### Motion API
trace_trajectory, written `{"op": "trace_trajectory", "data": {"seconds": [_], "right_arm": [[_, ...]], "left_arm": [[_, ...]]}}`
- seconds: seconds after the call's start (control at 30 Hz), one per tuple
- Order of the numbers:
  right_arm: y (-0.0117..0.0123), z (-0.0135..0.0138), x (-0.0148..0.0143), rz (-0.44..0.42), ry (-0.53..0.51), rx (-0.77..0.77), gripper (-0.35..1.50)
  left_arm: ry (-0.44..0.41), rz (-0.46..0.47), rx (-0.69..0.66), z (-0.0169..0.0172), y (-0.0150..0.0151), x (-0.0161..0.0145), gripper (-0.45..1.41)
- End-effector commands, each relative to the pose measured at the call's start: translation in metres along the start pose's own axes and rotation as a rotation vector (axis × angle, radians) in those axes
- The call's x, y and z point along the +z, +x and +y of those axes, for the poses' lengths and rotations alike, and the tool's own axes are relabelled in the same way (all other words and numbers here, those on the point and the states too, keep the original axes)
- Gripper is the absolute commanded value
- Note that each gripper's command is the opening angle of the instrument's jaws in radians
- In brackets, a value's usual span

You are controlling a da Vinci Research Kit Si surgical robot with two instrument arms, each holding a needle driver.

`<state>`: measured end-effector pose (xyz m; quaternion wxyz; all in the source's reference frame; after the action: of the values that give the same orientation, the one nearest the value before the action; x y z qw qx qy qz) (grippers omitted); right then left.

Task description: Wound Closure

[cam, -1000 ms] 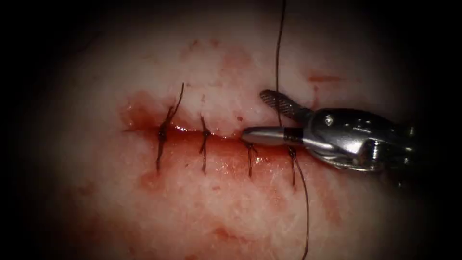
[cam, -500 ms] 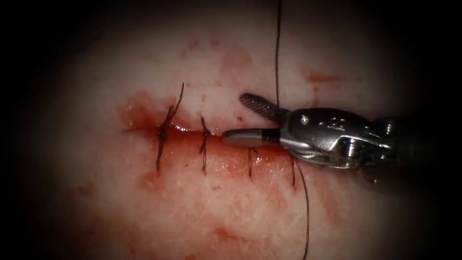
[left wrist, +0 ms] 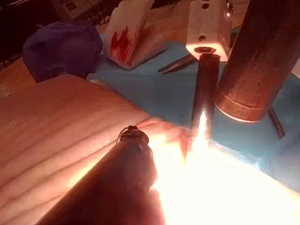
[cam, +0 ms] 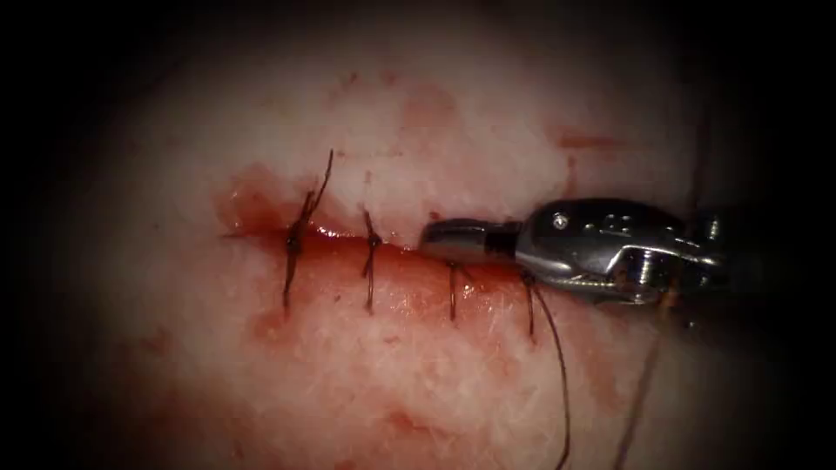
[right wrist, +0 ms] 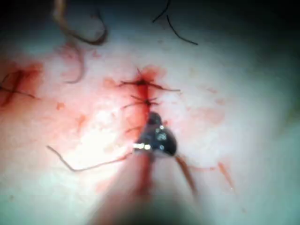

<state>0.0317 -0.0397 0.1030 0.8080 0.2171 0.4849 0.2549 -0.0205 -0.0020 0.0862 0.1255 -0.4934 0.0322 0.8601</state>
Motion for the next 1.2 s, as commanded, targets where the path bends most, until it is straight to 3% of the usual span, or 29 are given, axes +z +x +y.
{"op": "trace_trajectory", "data": {"seconds": [0.03,0.2,0.23,0.27,0.3,0.37,0.67,0.8,0.97,1.2], "right_arm": [[0.0001,0.0002,0.0004,0.006,-0.008,-0.003,-0.35],[0.0013,0.0004,-0.0002,0.025,-0.044,0.006,-0.35],[0.0014,0.0003,-0.0002,0.032,-0.049,0.007,0.05],[0.0015,0.0002,-0.0003,0.046,-0.068,0.009,0.73],[0.0016,0.0002,-0.0004,0.056,-0.085,0.011,1.16],[0.0018,0.0003,-0.0009,0.073,-0.099,0.016,1.35],[0.0013,0.0030,-0.0120,0.129,-0.210,0.067,1.35],[-0.0001,0.0040,-0.0150,0.129,-0.256,0.084,1.33],[-0.0011,0.0045,-0.0168,0.137,-0.316,0.107,1.33],[-0.0014,0.0039,-0.0156,0.137,-0.269,0.102,1.33]], "left_arm": [[0.003,0.002,0.002,-0.0003,0.0002,0.0006,-0.45],[0.002,0.003,0.003,-0.0001,0.0004,0.0005,-0.45],[0.002,0.004,0.004,-0.0002,0.0002,0.0005,-0.45],[0.001,0.005,0.004,-0.0002,0.0001,0.0005,-0.45],[-0.001,0.008,0.005,-0.0003,-0.0001,0.0005,-0.45],[-0.001,-0.001,0.011,-0.0003,-0.0008,0.0007,-0.45],[-0.037,-0.078,0.022,-0.0014,-0.0078,0.0043,-0.45],[0.014,-0.151,0.031,-0.0035,-0.0105,0.0042,-0.45],[0.039,-0.191,0.043,-0.0066,-0.0150,0.0040,-0.45],[0.087,-0.236,0.065,-0.0077,-0.0190,0.0062,-0.45]]}}
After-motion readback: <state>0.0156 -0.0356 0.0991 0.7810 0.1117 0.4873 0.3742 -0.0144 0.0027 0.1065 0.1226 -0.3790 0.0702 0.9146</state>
